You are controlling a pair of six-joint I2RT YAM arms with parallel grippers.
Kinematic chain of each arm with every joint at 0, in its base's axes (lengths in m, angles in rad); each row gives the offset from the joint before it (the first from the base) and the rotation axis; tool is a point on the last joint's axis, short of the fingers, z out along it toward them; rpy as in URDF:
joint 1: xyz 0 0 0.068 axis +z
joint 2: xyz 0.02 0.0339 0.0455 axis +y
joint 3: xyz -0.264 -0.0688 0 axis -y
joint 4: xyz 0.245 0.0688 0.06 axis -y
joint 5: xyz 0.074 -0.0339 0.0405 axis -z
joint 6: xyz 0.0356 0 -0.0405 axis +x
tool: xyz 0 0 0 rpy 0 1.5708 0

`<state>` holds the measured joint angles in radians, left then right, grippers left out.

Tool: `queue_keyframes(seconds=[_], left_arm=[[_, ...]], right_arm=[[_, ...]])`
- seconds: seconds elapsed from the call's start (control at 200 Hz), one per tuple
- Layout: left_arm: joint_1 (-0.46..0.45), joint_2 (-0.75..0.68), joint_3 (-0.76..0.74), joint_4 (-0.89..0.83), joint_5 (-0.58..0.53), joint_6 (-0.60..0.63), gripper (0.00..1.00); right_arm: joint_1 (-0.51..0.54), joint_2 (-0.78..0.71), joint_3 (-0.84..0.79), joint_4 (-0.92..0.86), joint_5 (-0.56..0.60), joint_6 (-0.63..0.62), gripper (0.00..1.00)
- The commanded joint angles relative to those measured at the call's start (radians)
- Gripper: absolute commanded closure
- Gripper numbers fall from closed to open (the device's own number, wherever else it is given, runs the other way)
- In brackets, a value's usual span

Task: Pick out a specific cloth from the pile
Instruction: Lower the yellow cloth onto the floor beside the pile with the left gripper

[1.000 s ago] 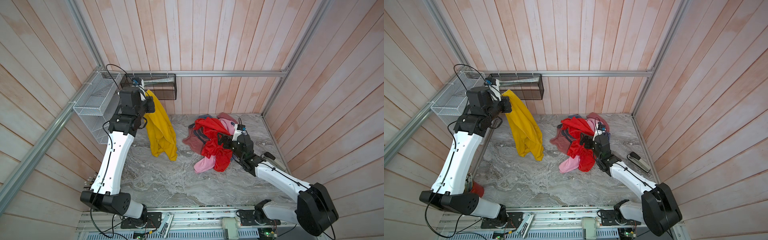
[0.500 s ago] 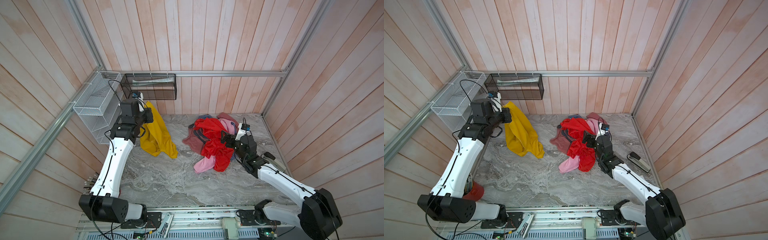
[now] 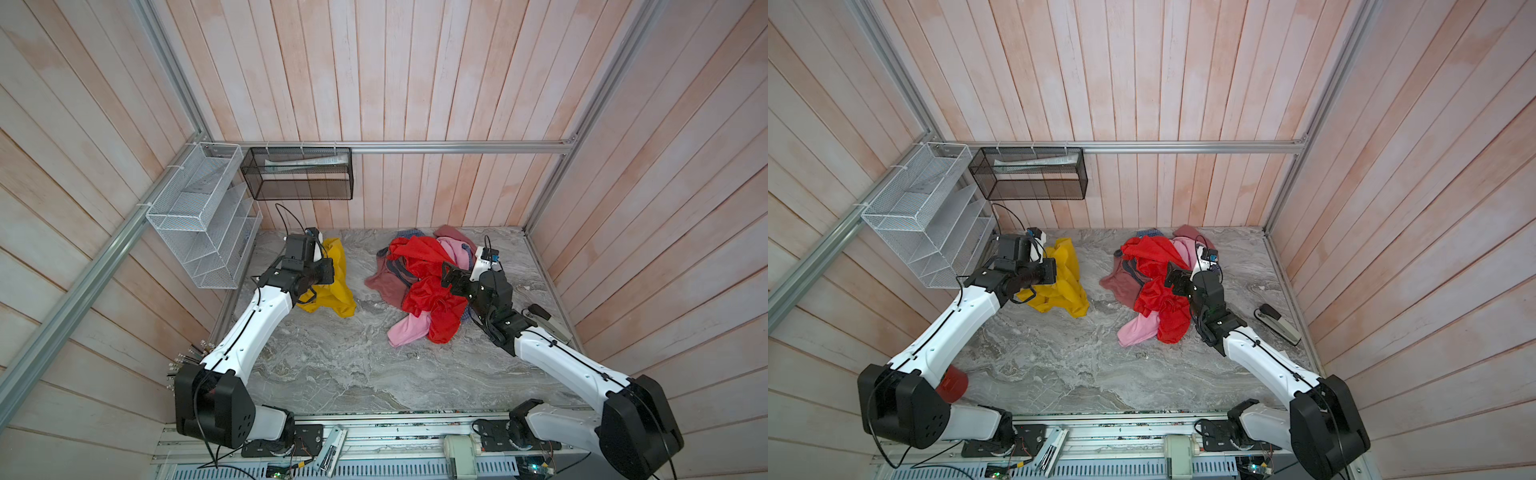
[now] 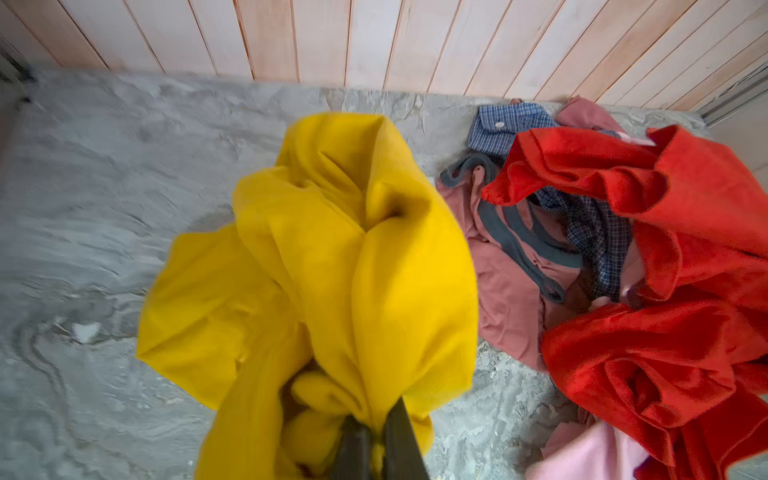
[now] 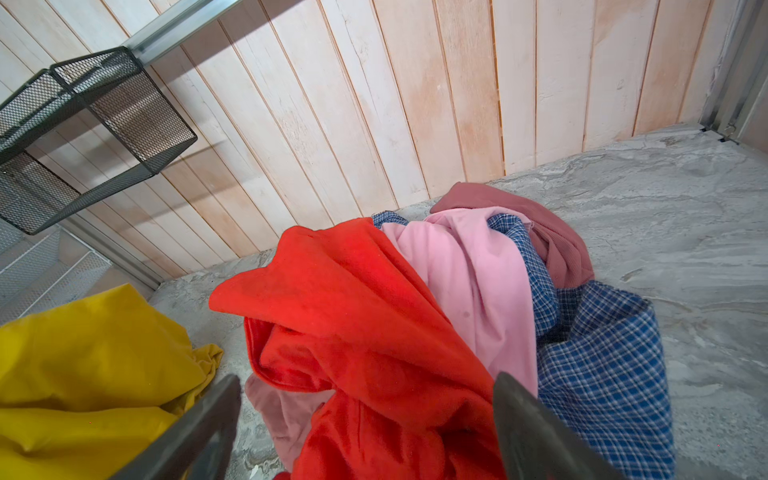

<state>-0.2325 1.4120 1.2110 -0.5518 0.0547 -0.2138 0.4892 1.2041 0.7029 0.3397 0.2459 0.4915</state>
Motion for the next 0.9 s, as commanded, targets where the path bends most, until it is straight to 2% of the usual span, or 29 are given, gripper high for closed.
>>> queue_keyframes(seconds=[0.0,0.14,0.235,0.285,0.49,0.57,0.625,0.73,0.805,0.895], left_arm=[[-0.026,0.021,-0.056,0.021,0.065,-0.075,0.93],[-0.063,0.061,-0.105,-0.027,0.034,-0.138,0.89],[-0.062,0.094,-0.138,-0.051,0.025,-0.171,0.76],[-0.053,0.103,-0.154,-0.051,0.022,-0.188,0.72],[0.101,0.135,-0.174,-0.109,0.023,-0.253,0.61],[0.107,0.124,-0.159,-0.140,-0.035,-0.230,0.56],[0.107,0.114,-0.147,-0.150,-0.041,-0.225,0.49],[0.093,0.078,-0.119,-0.157,-0.032,-0.224,0.43],[0.068,0.050,-0.075,-0.183,-0.099,-0.225,0.36],[0.062,0.024,0.005,-0.223,-0.177,-0.218,0.35]], right_arm=[[-0.005,0.008,0.015,-0.016,0.010,-0.015,0.06],[-0.005,0.007,0.014,-0.030,0.010,-0.010,0.06],[-0.005,0.003,0.011,-0.037,0.012,-0.008,0.06],[-0.005,0.003,0.009,-0.039,0.012,-0.008,0.07],[-0.003,-0.010,0.007,-0.060,0.022,-0.017,0.06],[-0.004,-0.020,-0.005,-0.057,0.030,-0.017,0.06],[-0.005,-0.024,-0.014,-0.056,0.035,-0.016,0.07],[-0.005,-0.027,-0.018,-0.055,0.040,-0.014,0.06],[-0.005,-0.029,-0.018,-0.057,0.043,-0.017,0.06],[-0.005,-0.033,-0.014,-0.059,0.048,-0.030,0.06]])
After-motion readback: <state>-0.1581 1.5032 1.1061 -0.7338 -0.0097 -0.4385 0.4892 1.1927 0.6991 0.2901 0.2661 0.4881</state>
